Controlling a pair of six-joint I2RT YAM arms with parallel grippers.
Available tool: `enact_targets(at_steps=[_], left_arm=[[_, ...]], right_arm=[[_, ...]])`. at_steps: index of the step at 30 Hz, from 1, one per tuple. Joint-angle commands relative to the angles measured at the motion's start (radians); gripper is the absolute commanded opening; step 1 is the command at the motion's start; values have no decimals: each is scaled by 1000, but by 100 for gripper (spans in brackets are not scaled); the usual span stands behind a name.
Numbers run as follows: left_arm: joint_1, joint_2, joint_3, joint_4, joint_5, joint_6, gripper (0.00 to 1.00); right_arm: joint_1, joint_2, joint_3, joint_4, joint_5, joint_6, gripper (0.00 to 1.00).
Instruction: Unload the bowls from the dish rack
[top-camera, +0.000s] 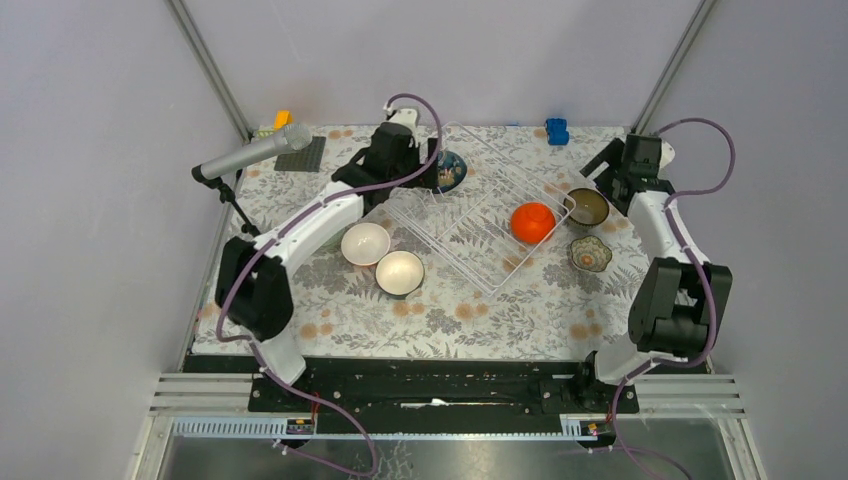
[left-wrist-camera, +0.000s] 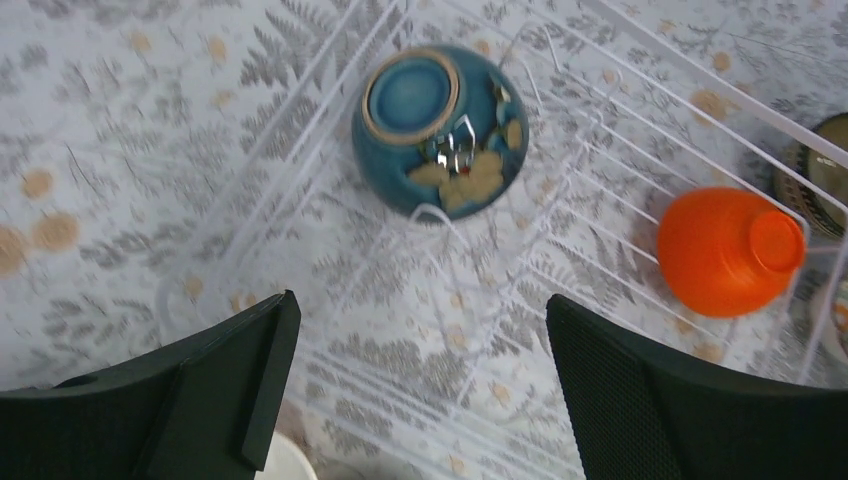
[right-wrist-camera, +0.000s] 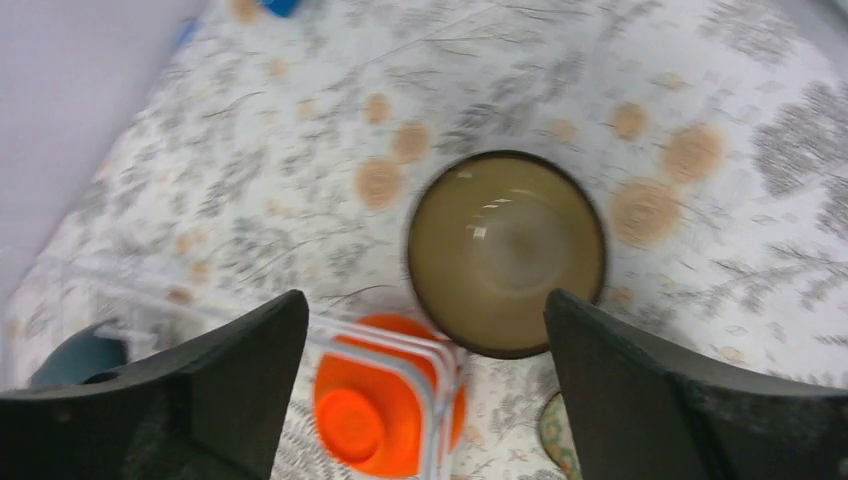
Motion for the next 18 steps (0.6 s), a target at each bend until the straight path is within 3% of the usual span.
enact_targets(at_steps=[1,5,9,18], left_arm=[[-34,129,204,-82,-131,179,99],[-47,236,328,-119,-179,246,99],[-56,311,409,-118,-174,280,99],[-114,512,605,-135,-280,386,99]], right_arm=[[38,-70,-2,96,-283,-135,98],[118,-44,52,85,-404,-134,100],[225,-23,77,127,-410,-84,100],[238,-111,-58,333,-367,11,99]])
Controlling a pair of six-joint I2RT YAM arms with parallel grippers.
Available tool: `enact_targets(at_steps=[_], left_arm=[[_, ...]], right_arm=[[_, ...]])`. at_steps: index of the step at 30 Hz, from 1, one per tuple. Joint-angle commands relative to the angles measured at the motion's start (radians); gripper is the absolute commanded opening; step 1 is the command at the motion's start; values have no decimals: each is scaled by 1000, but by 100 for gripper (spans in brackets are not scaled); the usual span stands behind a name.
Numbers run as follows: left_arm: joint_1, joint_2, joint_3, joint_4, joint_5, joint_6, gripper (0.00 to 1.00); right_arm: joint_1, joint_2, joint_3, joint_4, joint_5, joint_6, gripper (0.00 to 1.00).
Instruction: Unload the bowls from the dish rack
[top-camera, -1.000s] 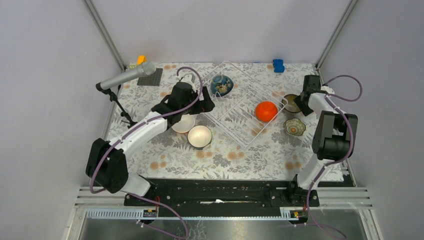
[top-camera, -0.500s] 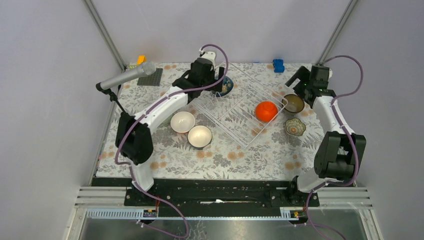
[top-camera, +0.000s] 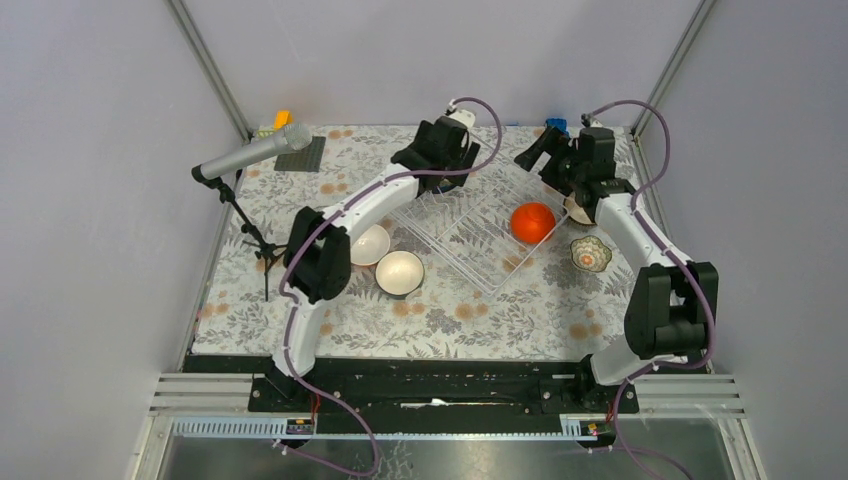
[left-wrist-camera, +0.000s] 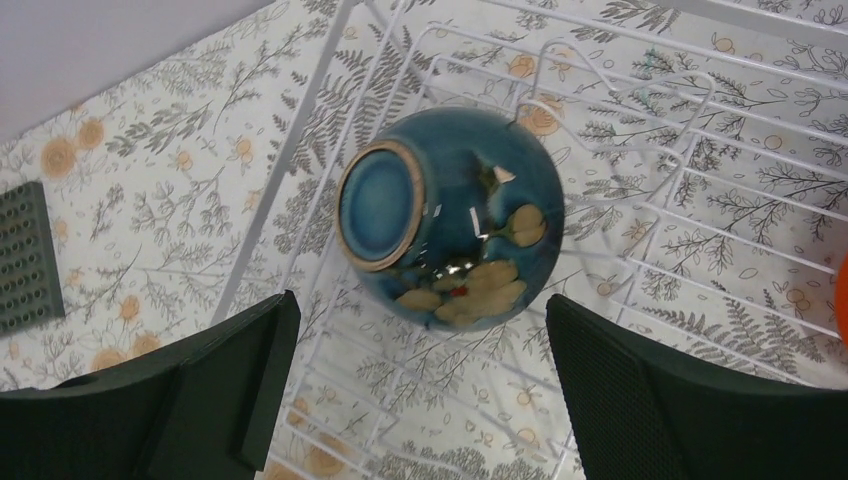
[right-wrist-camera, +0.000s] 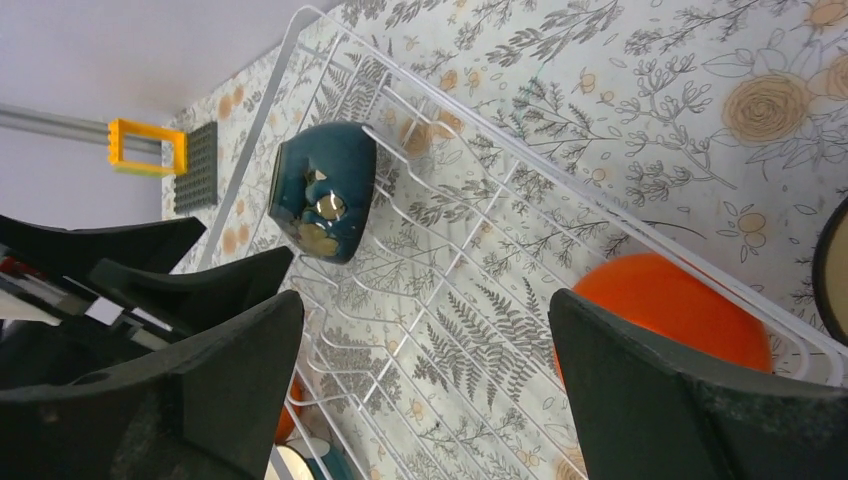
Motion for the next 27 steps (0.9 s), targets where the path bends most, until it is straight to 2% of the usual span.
enact_targets(at_steps=[1,5,9,24,27], left_arm=[[-22,73,117,1,-58,71,99],[-27,142,181,0,-66,84,99],[-32,206,235,-2,-85,110,99],[-50,310,298,11,-226,170,98],[-57,293,273,51,-282,212,86]], right_arm=[[-7,-92,-71,136,23,45,100],[-8,-156,-132,194,39,63,100],[-7,-192,-134,181,57,55,100],[-8,-255,-145,140,115,0,100],[-7,-255,-147,138,114,-2,100]])
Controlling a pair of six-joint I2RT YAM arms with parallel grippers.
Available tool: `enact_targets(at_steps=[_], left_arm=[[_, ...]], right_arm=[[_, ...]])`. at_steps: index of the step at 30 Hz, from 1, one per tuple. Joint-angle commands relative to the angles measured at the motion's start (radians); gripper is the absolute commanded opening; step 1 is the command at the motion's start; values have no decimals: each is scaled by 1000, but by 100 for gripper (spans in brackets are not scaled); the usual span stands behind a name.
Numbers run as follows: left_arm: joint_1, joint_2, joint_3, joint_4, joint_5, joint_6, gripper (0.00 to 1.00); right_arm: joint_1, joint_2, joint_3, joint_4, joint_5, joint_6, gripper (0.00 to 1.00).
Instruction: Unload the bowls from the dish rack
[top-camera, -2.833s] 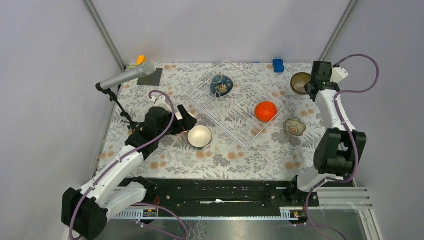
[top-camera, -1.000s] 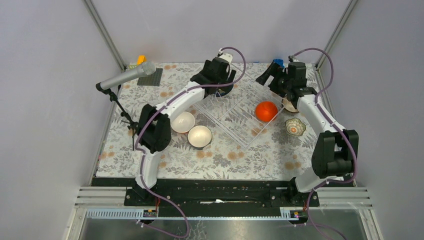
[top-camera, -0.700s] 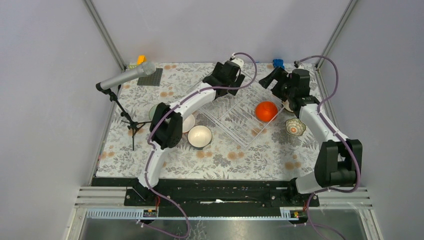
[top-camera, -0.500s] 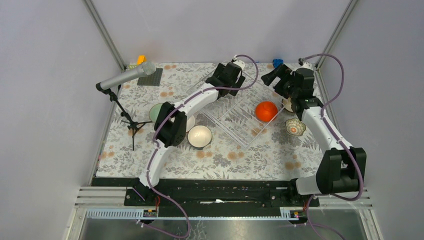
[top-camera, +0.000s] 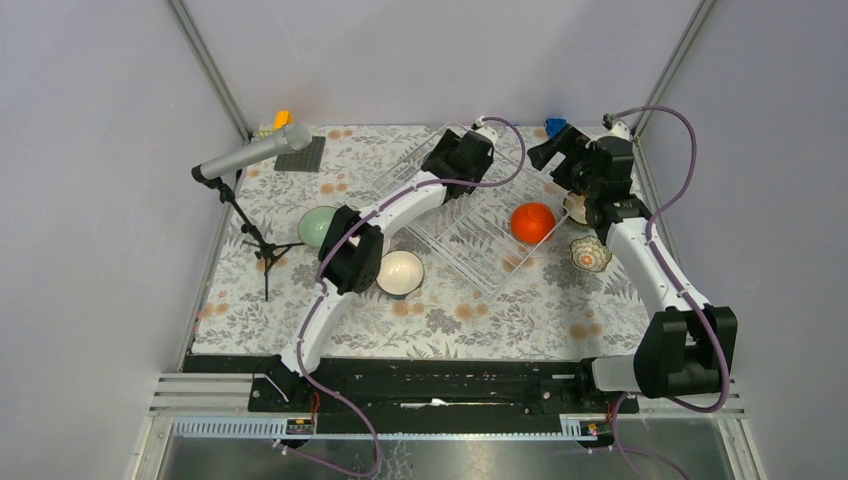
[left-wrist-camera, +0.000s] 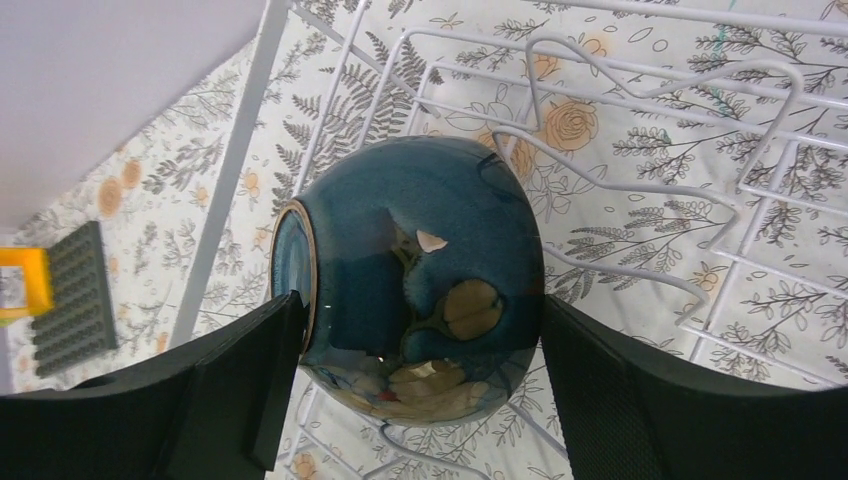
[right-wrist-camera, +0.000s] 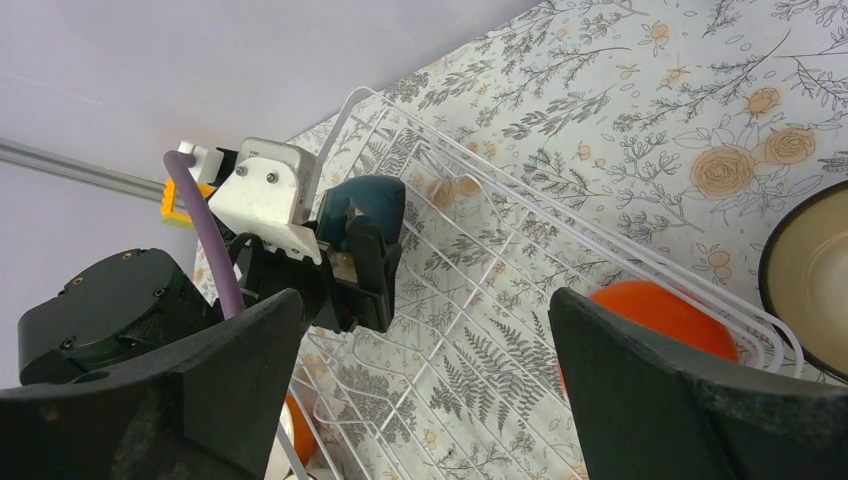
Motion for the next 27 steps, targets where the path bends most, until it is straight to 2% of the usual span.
enact_targets(at_steps=[1,5,12,17,22,27], left_arm=[[-7,-5,10,73,-129,77,82],[-12,-27,6,85,-166,98,68],[-26,-114,-80,190,-254,156,52],[-31,-182,-145,254,-304,190,46],[-42,-240,-192,296,-335,209,32],[-57,-309,-275,402,-357,234,30]], right_arm=[[-3,-39,-1,14,23,-25,100],[-3,-52,-4,12,26,-25,100],[-3,-60,-7,9,31,-32,100],[-3,-59,-7,8,27,-30,100],[-3,-62,-10,8,29,-29,100],[-3,-67,-10,4,29,-32,100]])
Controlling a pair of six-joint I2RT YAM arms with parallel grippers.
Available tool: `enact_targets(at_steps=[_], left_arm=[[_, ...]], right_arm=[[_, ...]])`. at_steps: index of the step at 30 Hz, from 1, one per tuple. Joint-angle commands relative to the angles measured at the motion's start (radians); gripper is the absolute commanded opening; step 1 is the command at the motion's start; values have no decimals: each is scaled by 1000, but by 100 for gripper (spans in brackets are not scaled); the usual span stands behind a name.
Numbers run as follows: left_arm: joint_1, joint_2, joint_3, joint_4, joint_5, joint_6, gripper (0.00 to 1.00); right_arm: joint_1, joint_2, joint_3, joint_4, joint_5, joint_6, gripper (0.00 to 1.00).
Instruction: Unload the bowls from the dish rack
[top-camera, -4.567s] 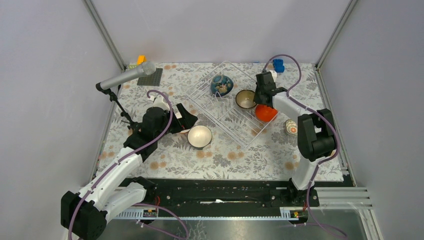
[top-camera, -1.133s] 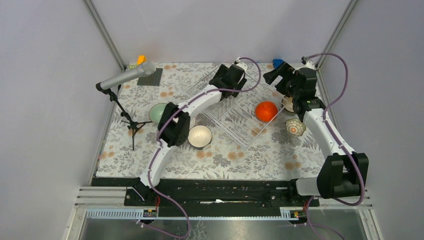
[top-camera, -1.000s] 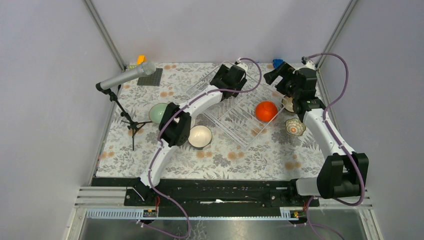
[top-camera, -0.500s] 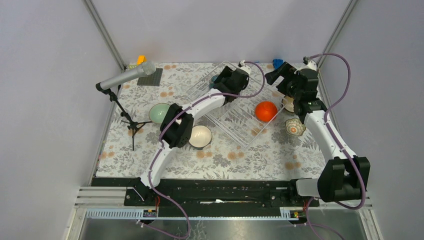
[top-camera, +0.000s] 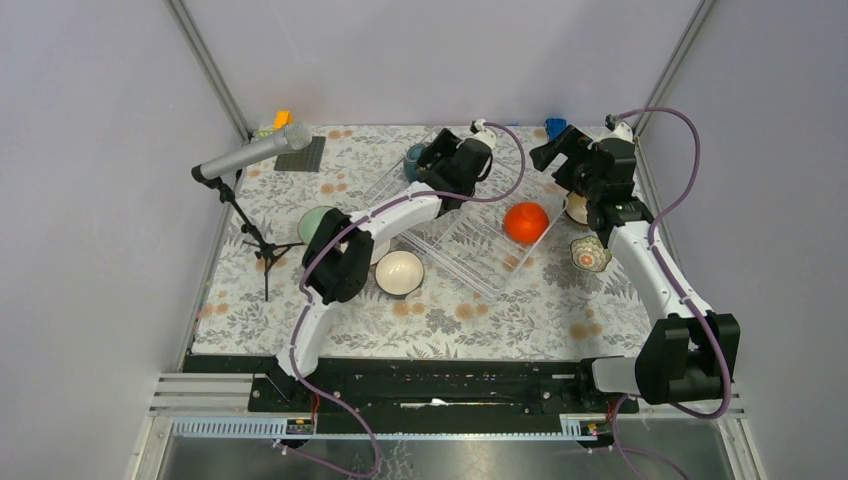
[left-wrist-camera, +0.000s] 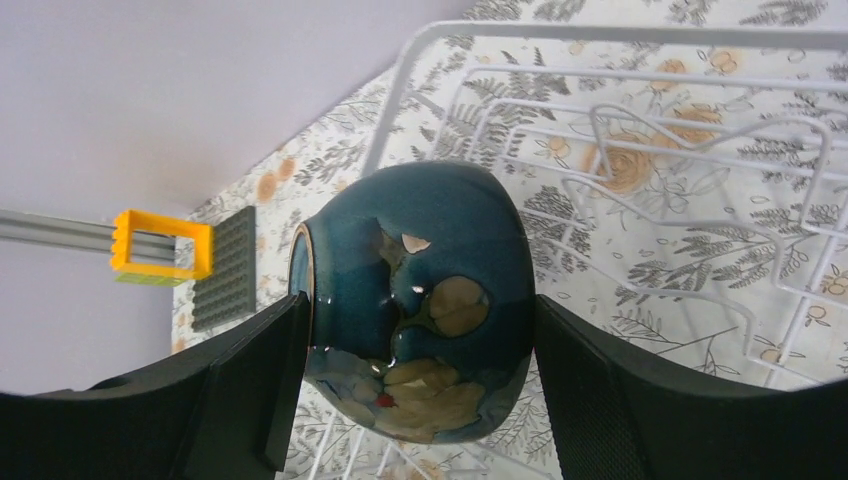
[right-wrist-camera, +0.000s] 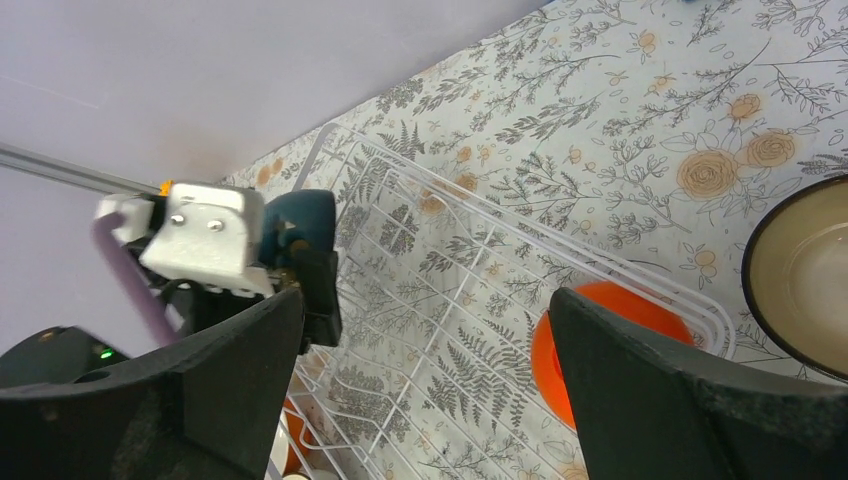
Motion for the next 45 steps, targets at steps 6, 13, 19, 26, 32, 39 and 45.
enact_targets(at_steps=[6,13,19,26,32,39,45], left_arm=[[-13,-256,-69,94,-16,-95,26],[-6,-349,-152,-5,161,-318,26],[26,-366,-220,-62,223,-435,25],[24,-374,-254,-53,225,-299,82],[23,-259,-158,-114,254,-212,99],[30,-55,96,-331,333,-158,99],[35,1,150,-338,329,-132,99]], right_arm=[[-3,-52,5,-1,17,-25,100],[-3,-72,0,-23,14,-31,100],[-4,-93,-6,-41,13,-39,100],[-3,-98,-3,-55,-3,-47,100],[-3,-94,0,-55,-7,-50,100],[-3,-92,3,-56,-4,-59,100],[-3,-89,5,-56,-3,-63,100]])
